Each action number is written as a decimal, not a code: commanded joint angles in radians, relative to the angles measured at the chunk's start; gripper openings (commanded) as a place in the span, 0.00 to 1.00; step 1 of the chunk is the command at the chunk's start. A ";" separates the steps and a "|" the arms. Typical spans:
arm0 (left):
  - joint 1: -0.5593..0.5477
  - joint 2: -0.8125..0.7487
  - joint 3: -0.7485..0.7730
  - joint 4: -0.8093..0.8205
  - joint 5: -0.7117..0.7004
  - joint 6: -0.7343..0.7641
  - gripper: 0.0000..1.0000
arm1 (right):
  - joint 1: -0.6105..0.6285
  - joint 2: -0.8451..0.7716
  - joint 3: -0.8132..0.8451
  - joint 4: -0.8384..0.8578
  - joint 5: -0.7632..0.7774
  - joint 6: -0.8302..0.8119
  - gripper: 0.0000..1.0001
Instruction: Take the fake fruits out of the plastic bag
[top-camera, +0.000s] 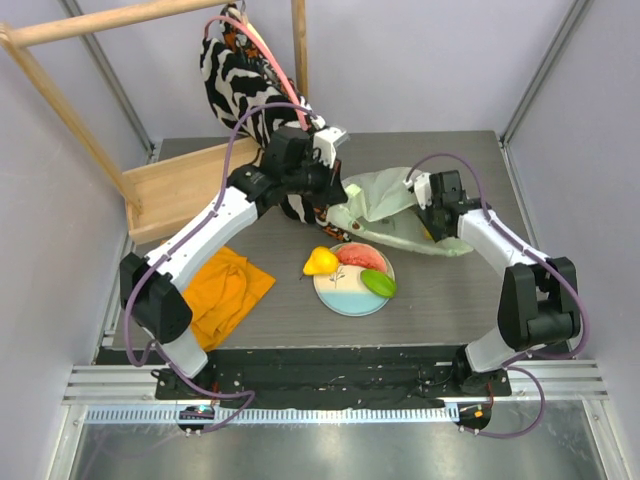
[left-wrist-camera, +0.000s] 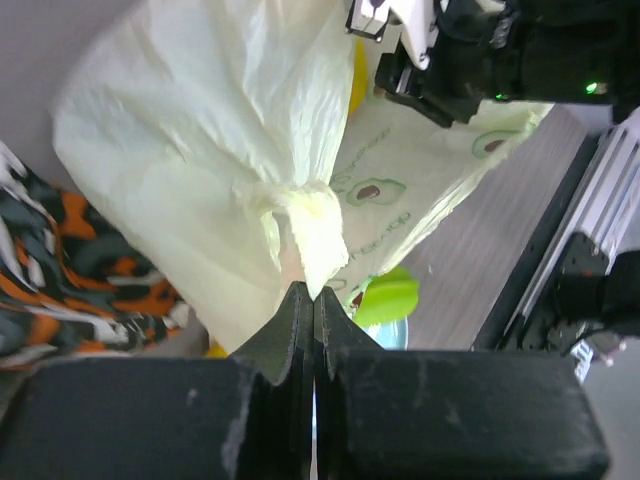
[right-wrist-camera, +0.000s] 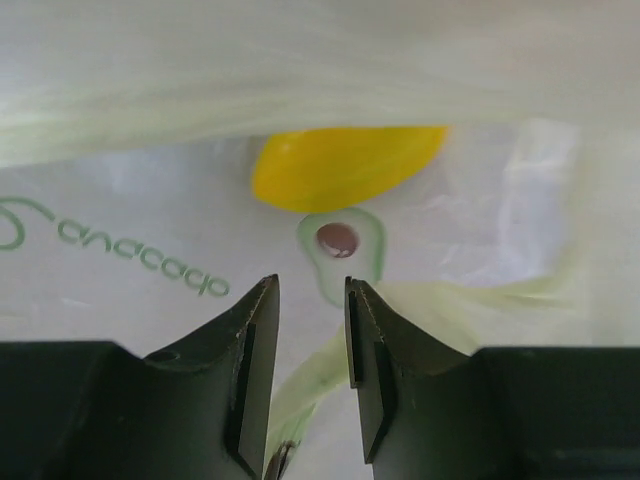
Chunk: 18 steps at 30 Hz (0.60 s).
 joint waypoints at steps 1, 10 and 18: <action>-0.025 -0.068 -0.065 0.017 0.034 0.018 0.00 | 0.010 -0.031 -0.057 0.004 -0.023 0.007 0.39; -0.050 -0.047 -0.070 0.034 0.028 0.007 0.00 | 0.010 0.072 0.075 0.072 -0.030 -0.039 0.61; -0.051 -0.048 -0.085 0.040 0.027 -0.004 0.00 | -0.002 0.202 0.210 0.028 0.019 0.122 0.83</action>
